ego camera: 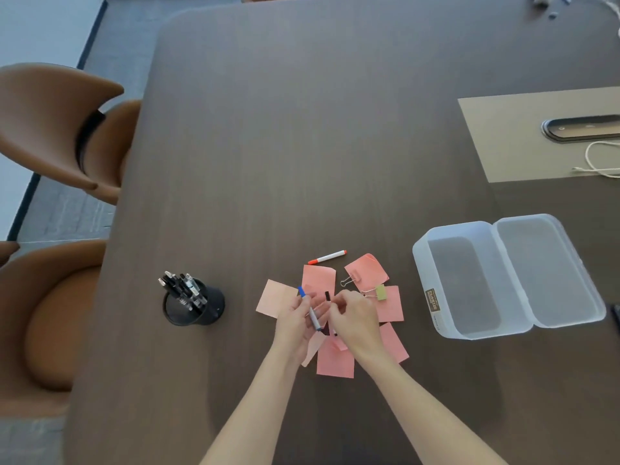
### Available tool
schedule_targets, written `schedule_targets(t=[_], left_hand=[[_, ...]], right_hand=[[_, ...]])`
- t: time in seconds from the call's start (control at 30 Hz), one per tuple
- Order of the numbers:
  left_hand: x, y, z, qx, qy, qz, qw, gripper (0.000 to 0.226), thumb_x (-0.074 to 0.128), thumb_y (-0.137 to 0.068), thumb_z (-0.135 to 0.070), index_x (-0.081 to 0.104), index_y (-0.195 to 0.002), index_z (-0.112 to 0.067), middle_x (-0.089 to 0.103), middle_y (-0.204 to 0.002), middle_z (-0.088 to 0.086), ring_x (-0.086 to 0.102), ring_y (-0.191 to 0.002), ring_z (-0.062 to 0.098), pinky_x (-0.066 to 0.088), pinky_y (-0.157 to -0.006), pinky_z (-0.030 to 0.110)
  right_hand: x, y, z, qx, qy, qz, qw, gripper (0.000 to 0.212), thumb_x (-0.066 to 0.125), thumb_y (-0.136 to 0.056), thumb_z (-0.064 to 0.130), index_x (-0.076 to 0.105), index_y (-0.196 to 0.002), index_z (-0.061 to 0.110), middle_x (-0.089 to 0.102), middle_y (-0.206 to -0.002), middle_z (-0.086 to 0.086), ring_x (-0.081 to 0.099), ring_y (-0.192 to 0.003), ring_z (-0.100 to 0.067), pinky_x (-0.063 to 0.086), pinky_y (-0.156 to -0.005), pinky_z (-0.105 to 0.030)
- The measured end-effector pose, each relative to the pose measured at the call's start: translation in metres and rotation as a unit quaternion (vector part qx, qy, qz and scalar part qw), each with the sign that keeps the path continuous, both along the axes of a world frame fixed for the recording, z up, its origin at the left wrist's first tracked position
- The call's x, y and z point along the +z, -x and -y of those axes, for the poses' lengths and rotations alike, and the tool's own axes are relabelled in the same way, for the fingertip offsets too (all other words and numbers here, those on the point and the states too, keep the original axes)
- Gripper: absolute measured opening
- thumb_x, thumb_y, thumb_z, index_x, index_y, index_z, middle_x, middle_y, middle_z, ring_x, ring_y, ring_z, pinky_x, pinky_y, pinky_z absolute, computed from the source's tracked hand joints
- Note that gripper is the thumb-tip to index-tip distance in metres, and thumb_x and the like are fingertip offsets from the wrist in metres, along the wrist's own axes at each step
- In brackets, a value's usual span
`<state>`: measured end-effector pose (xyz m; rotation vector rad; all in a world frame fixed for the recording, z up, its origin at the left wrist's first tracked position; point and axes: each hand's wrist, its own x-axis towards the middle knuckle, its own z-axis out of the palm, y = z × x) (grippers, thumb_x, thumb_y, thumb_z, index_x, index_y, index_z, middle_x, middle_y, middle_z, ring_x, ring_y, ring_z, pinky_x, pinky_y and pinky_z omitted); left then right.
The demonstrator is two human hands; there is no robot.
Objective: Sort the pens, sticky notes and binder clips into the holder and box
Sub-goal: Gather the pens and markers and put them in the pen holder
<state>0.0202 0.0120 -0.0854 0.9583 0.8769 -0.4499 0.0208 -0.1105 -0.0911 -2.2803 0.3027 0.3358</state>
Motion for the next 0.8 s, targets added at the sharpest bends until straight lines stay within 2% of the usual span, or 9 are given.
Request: schedule_targets(t=[0.13,0.27,0.33,0.43,0.57,0.63,0.73,0.8], left_hand=[[-0.008,0.005,-0.030,0.032,-0.029,-0.006,0.999,0.023,0.052,-0.103,-0.011,0.061,-0.123,-0.002,0.073,-0.115,0.018,0.073,-0.099,0.030,0.062,-0.083,0.042],[-0.013,0.009,-0.044,0.000,-0.059,-0.006,0.998,0.022,0.058,-0.100,-0.013,0.062,-0.119,-0.002,0.075,-0.108,0.016,0.074,-0.102,0.029,0.060,-0.089,0.044],[-0.014,0.009,-0.043,-0.014,-0.071,-0.005,0.997,0.023,0.060,-0.099,-0.014,0.063,-0.118,0.000,0.076,-0.107,0.016,0.076,-0.098,0.025,0.062,-0.085,0.041],[-0.016,0.005,-0.041,-0.031,-0.077,0.004,0.997,0.021,0.058,-0.100,-0.014,0.065,-0.117,-0.003,0.078,-0.105,0.011,0.077,-0.093,0.020,0.063,-0.074,0.034],[-0.010,-0.002,-0.034,-0.064,-0.051,0.031,0.996,0.025,0.055,-0.102,-0.017,0.067,-0.119,-0.004,0.076,-0.100,0.011,0.072,-0.083,0.022,0.058,-0.063,0.030],[-0.011,-0.005,-0.035,-0.072,-0.056,0.037,0.995,0.025,0.057,-0.101,-0.017,0.067,-0.120,-0.005,0.076,-0.102,0.014,0.073,-0.085,0.023,0.058,-0.065,0.030],[-0.017,-0.012,-0.038,-0.073,-0.072,0.029,0.994,0.020,0.061,-0.098,-0.015,0.070,-0.114,-0.007,0.076,-0.108,0.018,0.074,-0.093,0.026,0.061,-0.076,0.036],[-0.019,-0.016,-0.040,-0.069,-0.082,0.021,0.994,0.016,0.061,-0.099,-0.015,0.069,-0.109,-0.007,0.076,-0.109,0.017,0.074,-0.097,0.028,0.061,-0.084,0.043]], right_hand=[[-0.020,-0.012,-0.012,0.057,0.118,-0.041,0.991,0.009,0.060,-0.089,0.018,0.063,-0.094,0.011,0.066,-0.092,-0.006,0.063,-0.087,-0.024,0.052,-0.071,-0.036],[-0.034,-0.015,-0.022,0.059,0.151,-0.072,0.984,0.007,0.057,-0.091,0.019,0.059,-0.096,0.015,0.064,-0.092,-0.005,0.063,-0.088,-0.027,0.056,-0.069,-0.043],[-0.034,-0.014,-0.022,0.026,0.133,-0.066,0.989,0.007,0.058,-0.090,0.020,0.062,-0.092,0.016,0.065,-0.089,-0.003,0.064,-0.085,-0.024,0.056,-0.068,-0.042],[-0.024,-0.012,-0.030,-0.021,0.039,-0.024,0.999,0.012,0.062,-0.088,0.027,0.072,-0.090,0.020,0.070,-0.085,0.003,0.066,-0.082,-0.017,0.054,-0.071,-0.035],[-0.002,-0.009,-0.045,-0.005,-0.086,-0.022,0.996,0.015,0.067,-0.087,0.024,0.075,-0.097,0.031,0.071,-0.076,0.018,0.066,-0.075,0.002,0.051,-0.068,-0.017],[0.002,-0.012,-0.045,0.004,-0.098,-0.017,0.995,0.017,0.069,-0.085,0.021,0.075,-0.095,0.033,0.074,-0.077,0.018,0.068,-0.075,0.004,0.051,-0.069,-0.015],[0.002,-0.025,-0.037,0.075,-0.076,-0.012,0.994,0.023,0.066,-0.084,0.013,0.078,-0.096,0.027,0.078,-0.091,0.010,0.067,-0.080,0.000,0.049,-0.071,-0.012],[-0.001,-0.039,-0.030,0.109,-0.021,0.016,0.994,0.023,0.061,-0.085,0.010,0.078,-0.095,0.022,0.076,-0.092,0.006,0.067,-0.083,-0.008,0.051,-0.072,-0.021]])
